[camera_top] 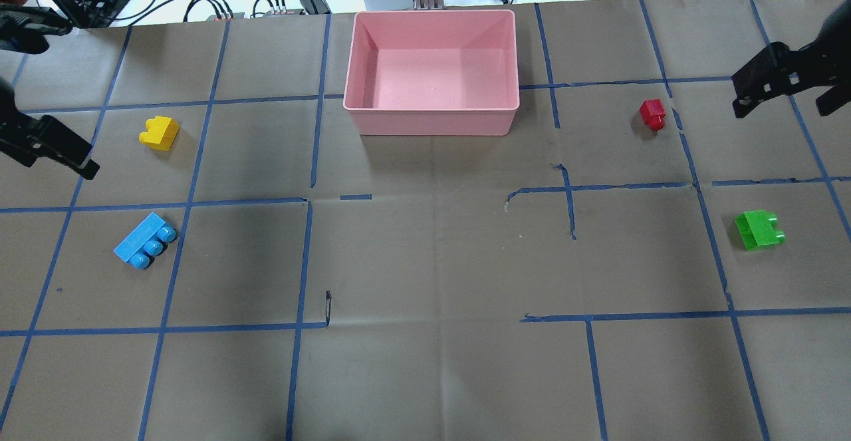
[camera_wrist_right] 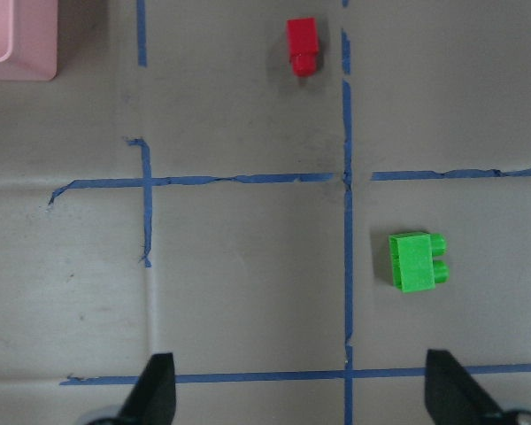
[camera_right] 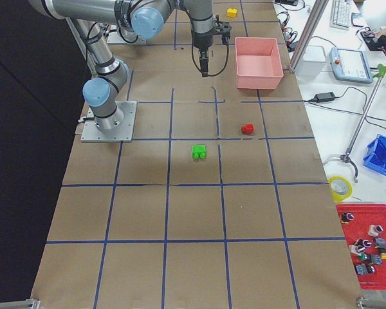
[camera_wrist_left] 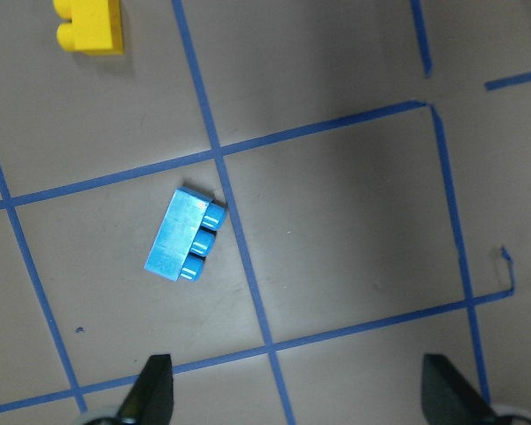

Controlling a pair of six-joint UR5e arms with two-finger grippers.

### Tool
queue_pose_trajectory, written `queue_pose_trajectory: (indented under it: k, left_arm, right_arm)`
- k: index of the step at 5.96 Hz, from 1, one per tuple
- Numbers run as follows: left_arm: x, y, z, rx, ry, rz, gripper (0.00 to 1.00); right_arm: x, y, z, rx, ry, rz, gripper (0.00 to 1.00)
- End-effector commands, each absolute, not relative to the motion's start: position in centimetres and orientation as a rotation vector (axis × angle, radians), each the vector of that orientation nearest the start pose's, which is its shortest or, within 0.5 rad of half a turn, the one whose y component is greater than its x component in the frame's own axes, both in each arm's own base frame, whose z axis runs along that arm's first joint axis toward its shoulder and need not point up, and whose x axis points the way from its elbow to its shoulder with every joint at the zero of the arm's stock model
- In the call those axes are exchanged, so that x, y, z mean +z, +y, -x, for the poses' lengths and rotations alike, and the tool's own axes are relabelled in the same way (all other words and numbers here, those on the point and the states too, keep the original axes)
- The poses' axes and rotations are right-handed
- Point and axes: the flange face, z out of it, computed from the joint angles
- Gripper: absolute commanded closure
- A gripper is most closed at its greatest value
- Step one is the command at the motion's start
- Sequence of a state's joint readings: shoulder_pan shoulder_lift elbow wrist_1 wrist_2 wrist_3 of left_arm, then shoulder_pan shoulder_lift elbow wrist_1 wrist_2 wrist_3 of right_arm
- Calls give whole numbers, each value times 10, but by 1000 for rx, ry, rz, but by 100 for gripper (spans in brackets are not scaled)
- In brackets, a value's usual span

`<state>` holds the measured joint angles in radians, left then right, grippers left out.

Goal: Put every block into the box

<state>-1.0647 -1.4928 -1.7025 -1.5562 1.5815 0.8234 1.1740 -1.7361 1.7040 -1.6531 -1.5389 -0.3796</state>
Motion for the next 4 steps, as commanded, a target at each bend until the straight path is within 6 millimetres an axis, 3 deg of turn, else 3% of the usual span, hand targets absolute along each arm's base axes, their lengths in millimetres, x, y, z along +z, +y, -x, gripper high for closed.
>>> queue_pose_trajectory:
  k: [1, 2, 3, 4]
  left_arm:
    - [428, -454, -131, 19, 3023, -839, 0]
    - [404, -452, -130, -16, 2969, -927, 0]
    - [382, -450, -129, -29, 2936, -999, 0]
    - [364, -452, -129, -29, 2939, -1031, 0]
  right_arm:
    - [460, -434, 125, -221, 3178, -61, 0]
    - [441, -420, 163, -215, 3185, -120, 0]
    - [437, -413, 182, -212, 3197, -99, 0]
    - [422, -408, 188, -179, 3177, -125, 0]
